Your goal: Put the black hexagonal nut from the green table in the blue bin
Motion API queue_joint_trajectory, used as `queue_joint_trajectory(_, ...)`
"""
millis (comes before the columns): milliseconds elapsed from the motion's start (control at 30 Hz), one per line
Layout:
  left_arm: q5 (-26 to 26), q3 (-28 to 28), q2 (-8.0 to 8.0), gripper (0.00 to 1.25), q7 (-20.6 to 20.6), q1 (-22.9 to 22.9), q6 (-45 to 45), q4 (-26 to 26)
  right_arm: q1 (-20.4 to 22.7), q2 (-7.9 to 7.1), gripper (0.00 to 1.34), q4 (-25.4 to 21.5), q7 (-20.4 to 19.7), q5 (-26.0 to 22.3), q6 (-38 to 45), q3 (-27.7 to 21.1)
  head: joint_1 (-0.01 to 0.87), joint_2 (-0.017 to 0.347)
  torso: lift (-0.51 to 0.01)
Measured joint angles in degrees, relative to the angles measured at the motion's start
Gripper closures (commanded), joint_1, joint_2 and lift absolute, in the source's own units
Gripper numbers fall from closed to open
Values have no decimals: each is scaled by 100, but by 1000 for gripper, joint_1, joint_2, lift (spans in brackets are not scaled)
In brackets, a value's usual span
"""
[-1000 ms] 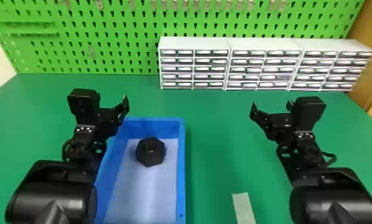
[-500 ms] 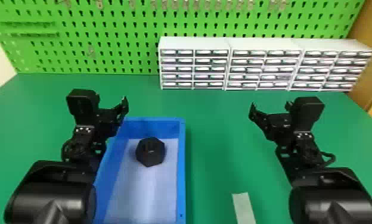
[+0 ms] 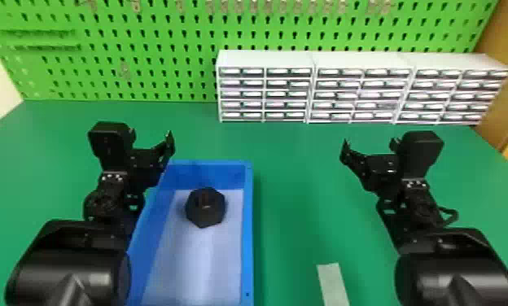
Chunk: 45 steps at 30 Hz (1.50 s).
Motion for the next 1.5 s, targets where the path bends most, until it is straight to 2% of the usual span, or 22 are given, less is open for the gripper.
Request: queue_joint_trajectory(1500, 49, 11, 5, 486, -2, 36, 6, 0, -43, -90, 194, 0, 0, -60, 199, 145, 686, 51, -96)
